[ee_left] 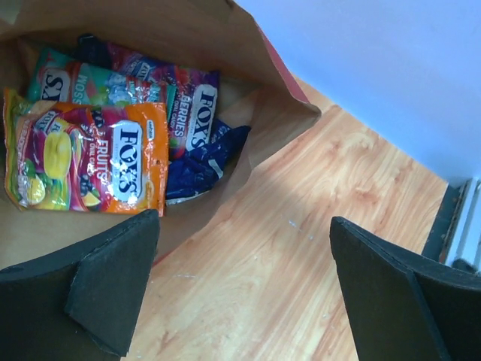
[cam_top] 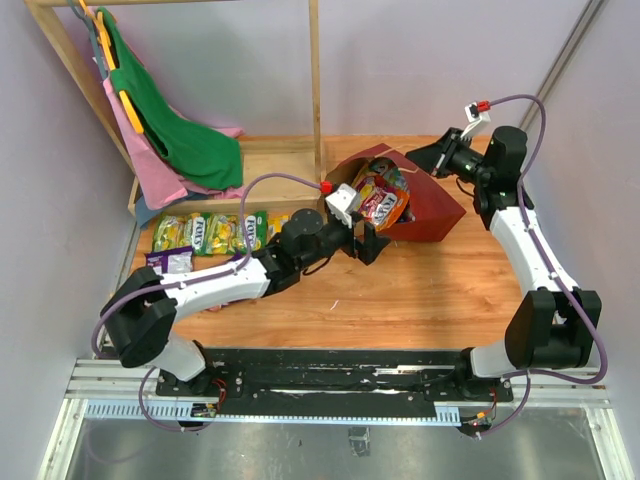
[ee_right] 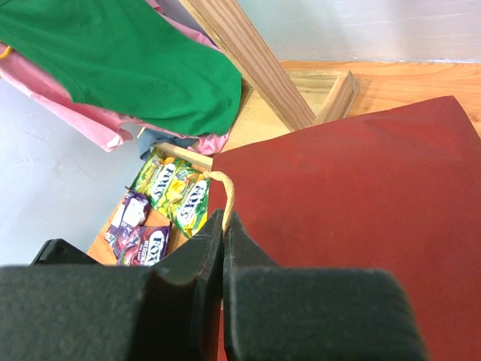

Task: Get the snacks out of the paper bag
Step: Adjust the paper bag at the center of the board.

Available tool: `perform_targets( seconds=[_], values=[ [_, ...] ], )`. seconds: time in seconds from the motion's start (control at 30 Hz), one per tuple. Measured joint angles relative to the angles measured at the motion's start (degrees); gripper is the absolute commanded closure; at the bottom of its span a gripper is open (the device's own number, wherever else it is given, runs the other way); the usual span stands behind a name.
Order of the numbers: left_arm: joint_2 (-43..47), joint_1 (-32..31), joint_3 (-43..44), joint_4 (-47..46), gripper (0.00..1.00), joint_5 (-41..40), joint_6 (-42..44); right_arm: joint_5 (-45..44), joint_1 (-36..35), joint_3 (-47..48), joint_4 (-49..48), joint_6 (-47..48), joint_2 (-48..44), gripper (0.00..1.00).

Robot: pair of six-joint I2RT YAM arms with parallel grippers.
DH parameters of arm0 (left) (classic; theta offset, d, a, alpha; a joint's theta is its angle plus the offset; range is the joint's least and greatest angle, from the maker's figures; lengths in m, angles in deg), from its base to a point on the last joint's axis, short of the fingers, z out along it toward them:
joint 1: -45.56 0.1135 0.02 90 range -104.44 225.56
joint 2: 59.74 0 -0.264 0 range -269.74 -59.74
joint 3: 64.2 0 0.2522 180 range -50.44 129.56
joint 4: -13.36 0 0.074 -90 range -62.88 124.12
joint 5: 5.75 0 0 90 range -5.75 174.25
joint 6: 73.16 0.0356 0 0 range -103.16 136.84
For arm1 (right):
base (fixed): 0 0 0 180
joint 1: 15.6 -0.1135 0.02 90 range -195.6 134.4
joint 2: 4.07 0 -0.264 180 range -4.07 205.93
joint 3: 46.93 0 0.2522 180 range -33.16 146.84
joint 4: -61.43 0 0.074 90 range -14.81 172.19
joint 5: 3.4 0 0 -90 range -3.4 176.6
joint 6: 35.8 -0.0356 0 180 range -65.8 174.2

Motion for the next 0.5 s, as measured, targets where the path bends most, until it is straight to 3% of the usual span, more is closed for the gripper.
perform_targets(
  seconds=[0.4,0.5],
  values=[
    [-12.0,0.0,8.7,7.8,0.0,6.6,17.4,0.9,-0.5,0.0,0.0,-0.1,0.0,0.99],
    [-15.5,0.0,11.9,8.1,0.05,7.1,19.0,1.2,-0.5,0.0,0.0,-0.1,0.0,0.99]
  ],
)
